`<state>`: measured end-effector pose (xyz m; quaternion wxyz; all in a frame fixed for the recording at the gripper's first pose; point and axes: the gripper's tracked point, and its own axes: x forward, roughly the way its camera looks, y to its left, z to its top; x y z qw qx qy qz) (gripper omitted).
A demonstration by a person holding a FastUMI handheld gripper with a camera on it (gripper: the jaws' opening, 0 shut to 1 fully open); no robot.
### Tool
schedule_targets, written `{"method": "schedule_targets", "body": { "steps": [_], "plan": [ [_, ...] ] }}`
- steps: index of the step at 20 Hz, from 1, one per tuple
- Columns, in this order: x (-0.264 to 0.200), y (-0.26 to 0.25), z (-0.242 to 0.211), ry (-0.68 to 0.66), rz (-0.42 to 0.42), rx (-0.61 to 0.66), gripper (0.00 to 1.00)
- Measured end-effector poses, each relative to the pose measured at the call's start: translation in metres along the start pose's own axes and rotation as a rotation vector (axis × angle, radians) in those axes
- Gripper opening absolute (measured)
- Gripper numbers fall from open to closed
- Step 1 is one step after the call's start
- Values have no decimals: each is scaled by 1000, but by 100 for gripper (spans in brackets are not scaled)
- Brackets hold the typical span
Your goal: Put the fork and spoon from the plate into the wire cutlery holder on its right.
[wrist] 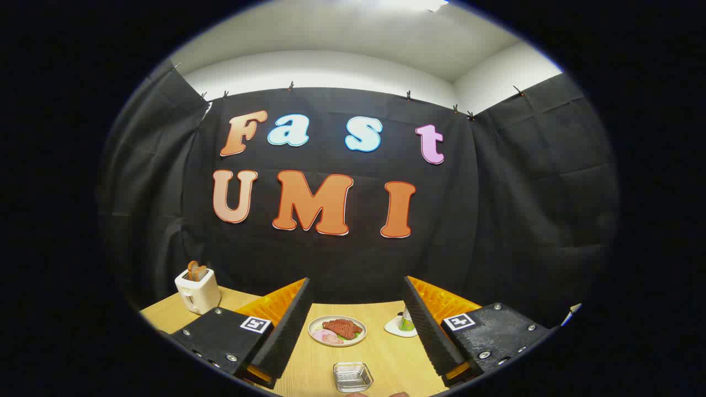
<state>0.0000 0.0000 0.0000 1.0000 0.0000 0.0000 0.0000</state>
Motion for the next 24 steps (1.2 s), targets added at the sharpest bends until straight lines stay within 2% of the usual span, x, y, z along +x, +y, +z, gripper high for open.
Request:
{"method": "schedule_targets", "body": {
  "steps": [9, 24],
  "plan": [
    [10, 18, -3, 1, 53, -24, 98],
    [17, 14, 3, -11, 63, -31, 98]
  ]
}}
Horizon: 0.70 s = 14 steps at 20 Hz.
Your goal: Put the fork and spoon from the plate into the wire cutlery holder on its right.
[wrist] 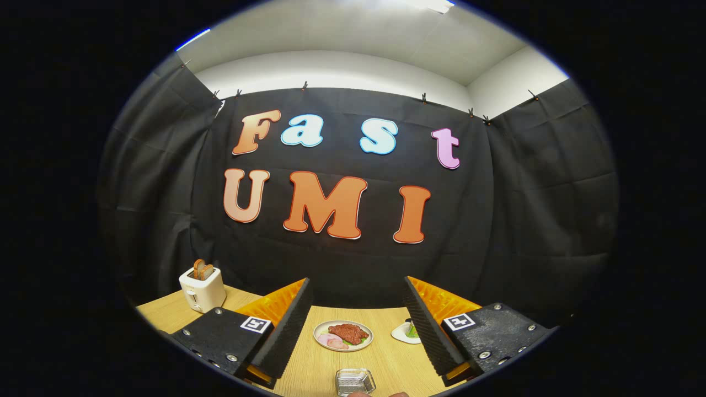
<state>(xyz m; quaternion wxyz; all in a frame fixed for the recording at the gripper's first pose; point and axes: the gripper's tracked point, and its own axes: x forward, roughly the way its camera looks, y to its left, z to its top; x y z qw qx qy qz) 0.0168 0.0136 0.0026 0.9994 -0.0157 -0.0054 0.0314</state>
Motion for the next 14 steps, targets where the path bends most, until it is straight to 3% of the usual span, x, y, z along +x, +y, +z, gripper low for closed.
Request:
{"method": "schedule_targets", "body": {
  "steps": [14],
  "plan": [
    [16, 40, -24, 35, 143, 49, 98]
  ]
}}
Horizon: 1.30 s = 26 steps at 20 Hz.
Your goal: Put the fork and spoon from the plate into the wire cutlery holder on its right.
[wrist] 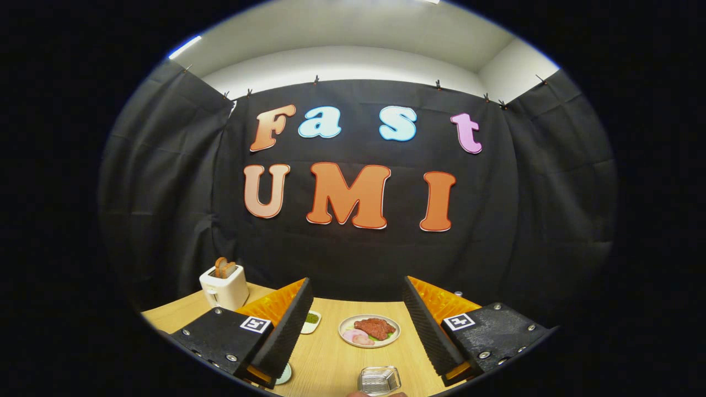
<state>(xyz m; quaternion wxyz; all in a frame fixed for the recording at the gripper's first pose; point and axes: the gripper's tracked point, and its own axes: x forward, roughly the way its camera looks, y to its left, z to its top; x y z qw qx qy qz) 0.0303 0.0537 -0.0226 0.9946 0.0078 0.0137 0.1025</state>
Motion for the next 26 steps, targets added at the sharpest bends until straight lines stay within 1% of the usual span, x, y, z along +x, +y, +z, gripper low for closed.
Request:
{"method": "schedule_targets", "body": {
  "steps": [3, 8, 11, 13, 14, 17, 22, 26],
  "plan": [
    [6, 15, -9, 19, 59, -14, 98],
    [8, 72, -34, 77, 238, -5, 98],
    [8, 105, -46, 112, 301, -15, 98],
    [10, 126, -53, 129, 313, -19, 98],
    [11, 138, -63, 159, 318, -19, 98],
    [5, 168, -106, 306, 335, -25, 98],
    [-1, 197, -160, 540, 306, -18, 98],
    [-12, 202, -198, 710, 291, -43, 98]
  ]
}}
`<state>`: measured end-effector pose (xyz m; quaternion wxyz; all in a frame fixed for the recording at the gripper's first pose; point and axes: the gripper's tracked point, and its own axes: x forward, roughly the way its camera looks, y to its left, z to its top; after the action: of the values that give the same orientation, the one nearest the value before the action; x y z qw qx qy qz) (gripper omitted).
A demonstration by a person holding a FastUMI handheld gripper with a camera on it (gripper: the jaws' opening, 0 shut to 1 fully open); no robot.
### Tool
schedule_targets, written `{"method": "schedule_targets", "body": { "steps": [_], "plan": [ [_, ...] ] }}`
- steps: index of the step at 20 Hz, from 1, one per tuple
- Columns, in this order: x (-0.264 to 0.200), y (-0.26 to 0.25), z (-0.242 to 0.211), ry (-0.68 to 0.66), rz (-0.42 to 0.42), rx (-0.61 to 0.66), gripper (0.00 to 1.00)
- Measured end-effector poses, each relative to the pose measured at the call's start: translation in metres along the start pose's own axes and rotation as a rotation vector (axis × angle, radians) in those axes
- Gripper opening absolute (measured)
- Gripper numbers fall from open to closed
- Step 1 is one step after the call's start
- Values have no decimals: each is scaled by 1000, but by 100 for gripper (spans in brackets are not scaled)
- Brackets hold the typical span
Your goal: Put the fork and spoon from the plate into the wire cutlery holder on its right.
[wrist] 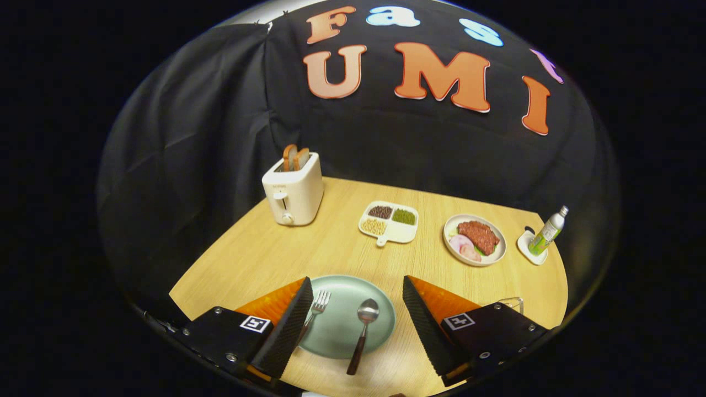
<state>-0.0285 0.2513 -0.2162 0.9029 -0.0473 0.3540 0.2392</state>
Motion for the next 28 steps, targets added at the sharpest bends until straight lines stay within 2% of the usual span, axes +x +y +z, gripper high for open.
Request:
{"method": "schedule_targets", "body": {
  "steps": [5, 11, 15, 18, 19, 26, 28],
  "plan": [
    [14, 5, -67, 273, 15, 14, 95],
    [43, 4, -125, 545, 30, -11, 81],
    [62, -3, -148, 666, -4, -32, 67],
    [66, 2, -163, 761, 6, 4, 57],
    [68, -1, -164, 772, -3, 7, 55],
    [73, -9, -169, 861, -33, 83, 16],
    [76, -8, -166, 846, -19, 114, 11]
  ]
}}
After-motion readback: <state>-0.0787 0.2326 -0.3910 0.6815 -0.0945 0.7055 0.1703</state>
